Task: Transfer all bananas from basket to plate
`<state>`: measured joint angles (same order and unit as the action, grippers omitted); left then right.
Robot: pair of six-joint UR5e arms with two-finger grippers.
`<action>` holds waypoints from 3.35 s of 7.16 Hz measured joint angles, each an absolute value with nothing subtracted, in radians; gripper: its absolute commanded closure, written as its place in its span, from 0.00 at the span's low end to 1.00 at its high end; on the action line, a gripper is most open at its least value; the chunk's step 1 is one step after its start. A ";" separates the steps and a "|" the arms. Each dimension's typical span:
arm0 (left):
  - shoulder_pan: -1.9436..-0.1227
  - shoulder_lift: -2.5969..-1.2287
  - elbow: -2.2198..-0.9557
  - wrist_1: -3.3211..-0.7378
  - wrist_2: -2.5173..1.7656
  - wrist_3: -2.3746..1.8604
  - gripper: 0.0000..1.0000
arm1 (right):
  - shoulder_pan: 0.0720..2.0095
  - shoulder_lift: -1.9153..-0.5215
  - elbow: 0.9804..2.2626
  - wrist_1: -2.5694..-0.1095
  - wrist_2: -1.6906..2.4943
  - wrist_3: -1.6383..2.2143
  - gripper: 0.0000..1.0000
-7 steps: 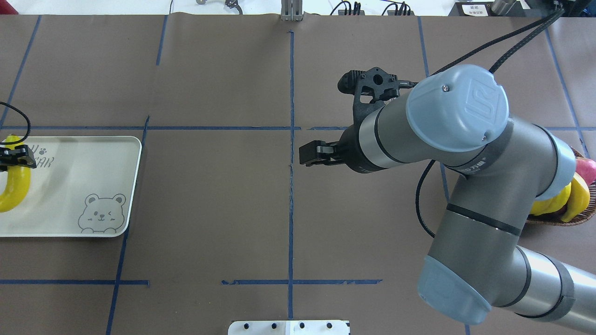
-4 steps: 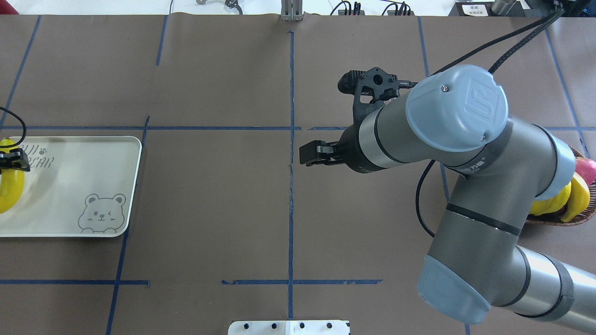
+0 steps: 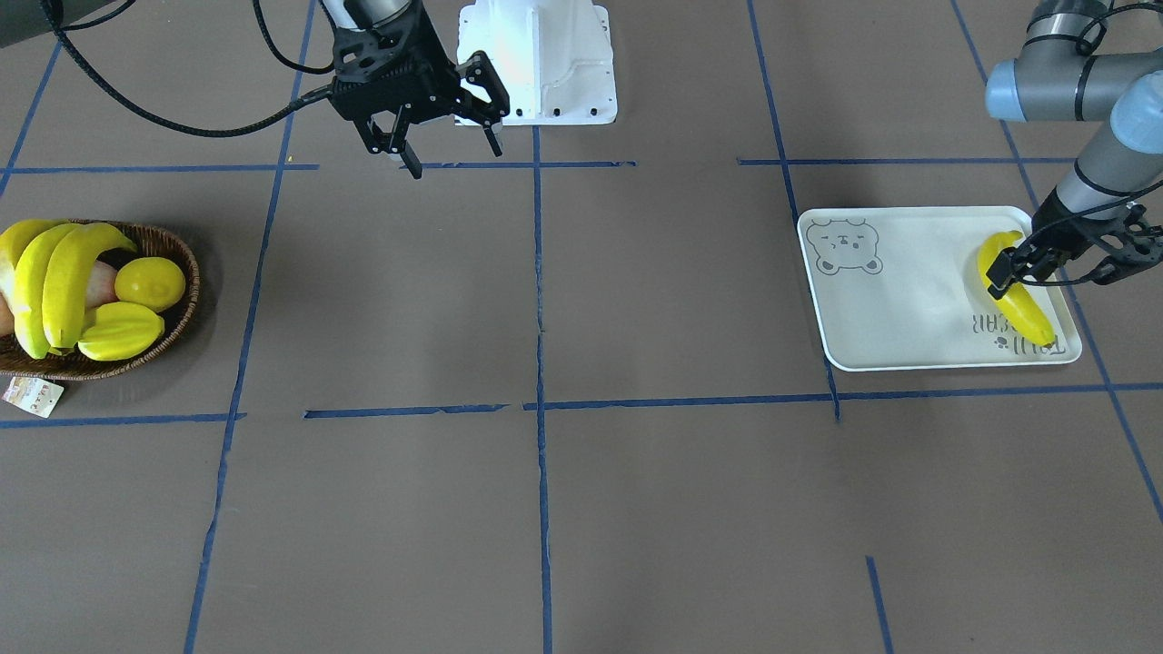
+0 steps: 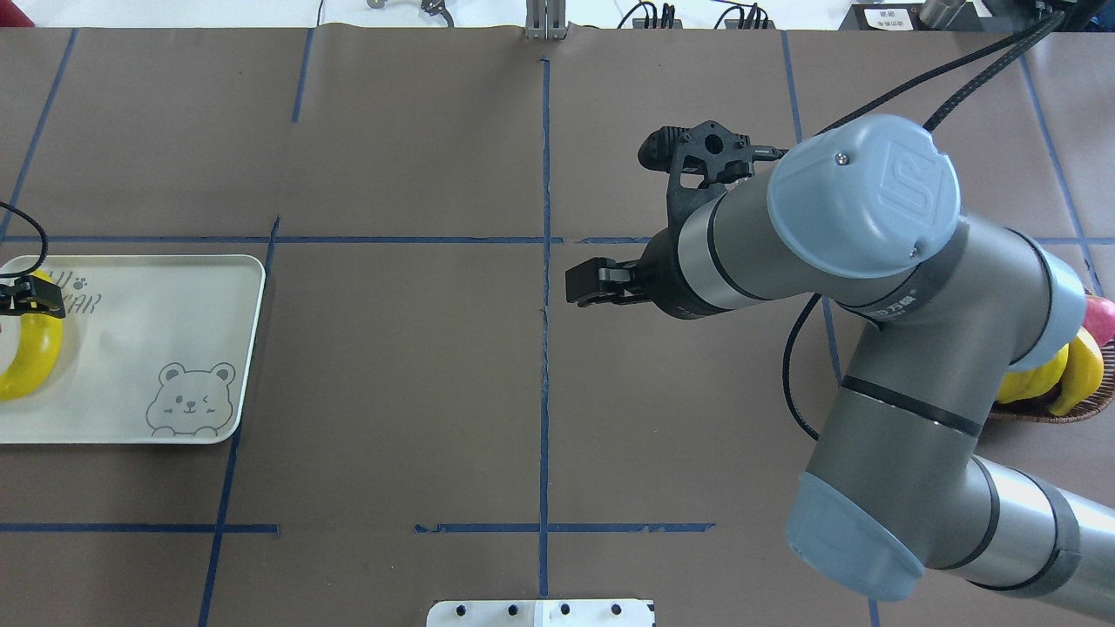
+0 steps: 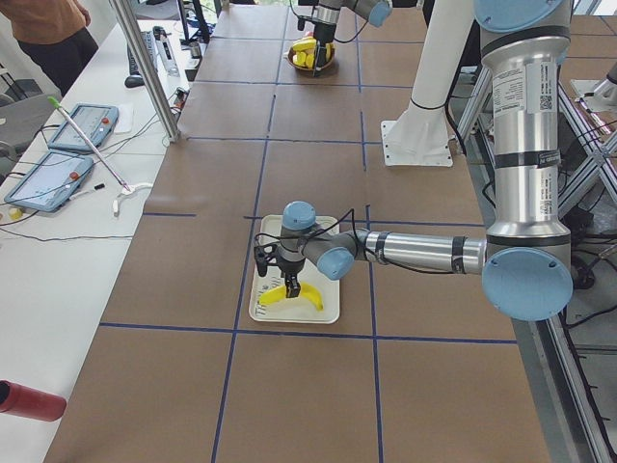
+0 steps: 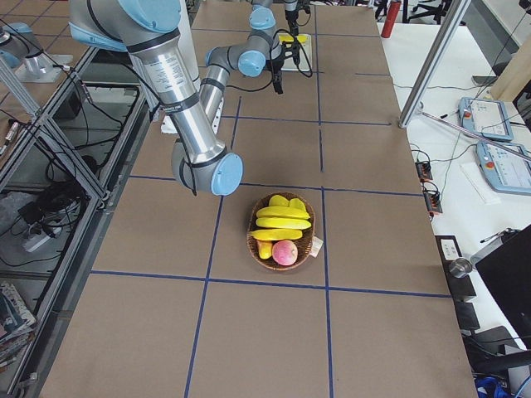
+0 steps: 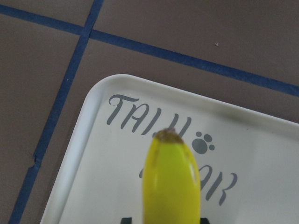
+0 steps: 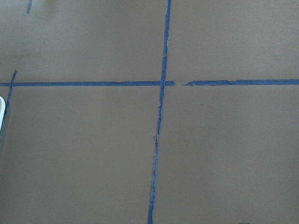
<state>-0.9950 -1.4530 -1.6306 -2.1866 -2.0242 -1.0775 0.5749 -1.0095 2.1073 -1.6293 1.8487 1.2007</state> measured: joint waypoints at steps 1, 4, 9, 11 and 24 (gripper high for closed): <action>-1.001 -1.454 -1.638 -2.185 -2.030 -1.077 0.00 | 0.603 -1.034 2.120 -1.656 1.859 1.176 0.01; -1.087 -1.460 -1.703 -2.178 -2.130 -1.074 0.00 | 0.685 -1.213 2.235 -1.752 1.871 0.971 0.00; -1.119 -1.497 -1.795 -2.177 -2.240 -1.088 0.00 | 0.781 -1.513 2.296 -1.765 1.911 0.932 0.00; -1.115 -1.531 -1.812 -2.181 -2.274 -1.090 0.00 | 0.786 -1.542 2.229 -1.765 1.902 0.933 0.00; -1.098 -1.570 -1.825 -2.184 -2.280 -1.092 0.00 | 0.787 -1.610 2.052 -1.764 1.774 0.843 0.02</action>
<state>-1.0983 -1.5703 -1.8251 -2.1844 -2.2795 -1.0922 0.7871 -1.6096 2.0519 -1.7636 1.7735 0.8430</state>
